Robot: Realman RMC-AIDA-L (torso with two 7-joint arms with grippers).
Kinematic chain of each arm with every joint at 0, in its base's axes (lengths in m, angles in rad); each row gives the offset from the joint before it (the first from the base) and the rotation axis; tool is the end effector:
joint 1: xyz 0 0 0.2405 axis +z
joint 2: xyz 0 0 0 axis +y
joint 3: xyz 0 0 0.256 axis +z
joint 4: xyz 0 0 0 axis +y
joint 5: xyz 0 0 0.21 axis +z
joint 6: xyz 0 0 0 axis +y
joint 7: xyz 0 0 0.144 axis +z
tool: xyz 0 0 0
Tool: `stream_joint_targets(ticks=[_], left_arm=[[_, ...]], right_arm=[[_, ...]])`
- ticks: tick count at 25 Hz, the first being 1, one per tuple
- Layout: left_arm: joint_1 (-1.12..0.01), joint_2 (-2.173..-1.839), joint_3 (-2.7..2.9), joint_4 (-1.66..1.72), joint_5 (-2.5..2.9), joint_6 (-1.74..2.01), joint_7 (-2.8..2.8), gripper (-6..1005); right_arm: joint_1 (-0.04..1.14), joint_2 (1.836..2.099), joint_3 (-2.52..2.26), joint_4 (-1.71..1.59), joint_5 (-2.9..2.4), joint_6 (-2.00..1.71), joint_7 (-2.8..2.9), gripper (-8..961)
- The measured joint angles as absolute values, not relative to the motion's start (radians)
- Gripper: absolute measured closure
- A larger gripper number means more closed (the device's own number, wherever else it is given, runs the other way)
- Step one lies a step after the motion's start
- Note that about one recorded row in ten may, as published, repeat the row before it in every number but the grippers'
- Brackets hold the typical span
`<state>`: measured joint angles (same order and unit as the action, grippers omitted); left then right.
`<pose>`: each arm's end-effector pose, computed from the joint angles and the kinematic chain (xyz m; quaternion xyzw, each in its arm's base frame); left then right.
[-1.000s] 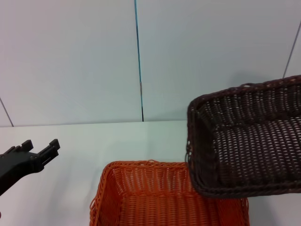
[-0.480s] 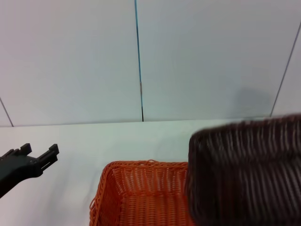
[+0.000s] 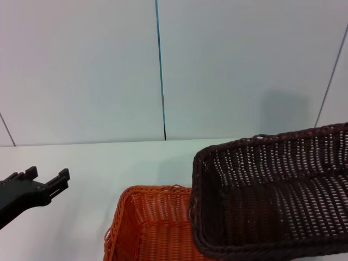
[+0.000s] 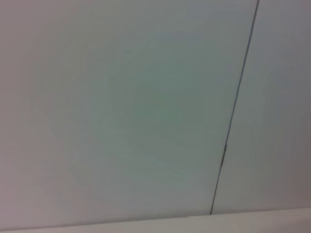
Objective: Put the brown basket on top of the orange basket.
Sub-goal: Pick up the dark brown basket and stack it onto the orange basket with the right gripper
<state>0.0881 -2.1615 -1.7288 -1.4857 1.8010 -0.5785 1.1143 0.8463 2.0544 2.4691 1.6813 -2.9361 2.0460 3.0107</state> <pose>-0.2660 0.3136 0.0523 -0.7641 -0.3675 -0.2186 0.4830 0.1583 0.3573 0.1653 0.6341 0.6965 0.3337 0.0386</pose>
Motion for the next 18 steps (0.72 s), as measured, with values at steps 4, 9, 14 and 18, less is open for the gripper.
stream_joint_targets(ticks=[4,9,14,18], left_arm=[[0.097,-2.161,-1.729,-1.491,1.807,-0.578,1.114,239],[0.100,-2.161,-1.729,-1.496,1.811,-0.578,1.114,238],[0.100,-2.161,-1.729,-1.497,1.823,-0.587,1.113,238],[0.102,-2.162,-1.727,-1.500,1.843,-0.591,1.100,238]], right_arm=[[0.856,2.074,2.475,1.688,-2.936,2.030,3.011,826],[0.869,2.085,2.473,1.653,-2.936,1.991,3.013,826],[0.890,2.085,2.464,1.551,-2.936,1.932,3.014,826],[0.906,2.094,2.417,1.489,-2.936,1.872,3.015,825]])
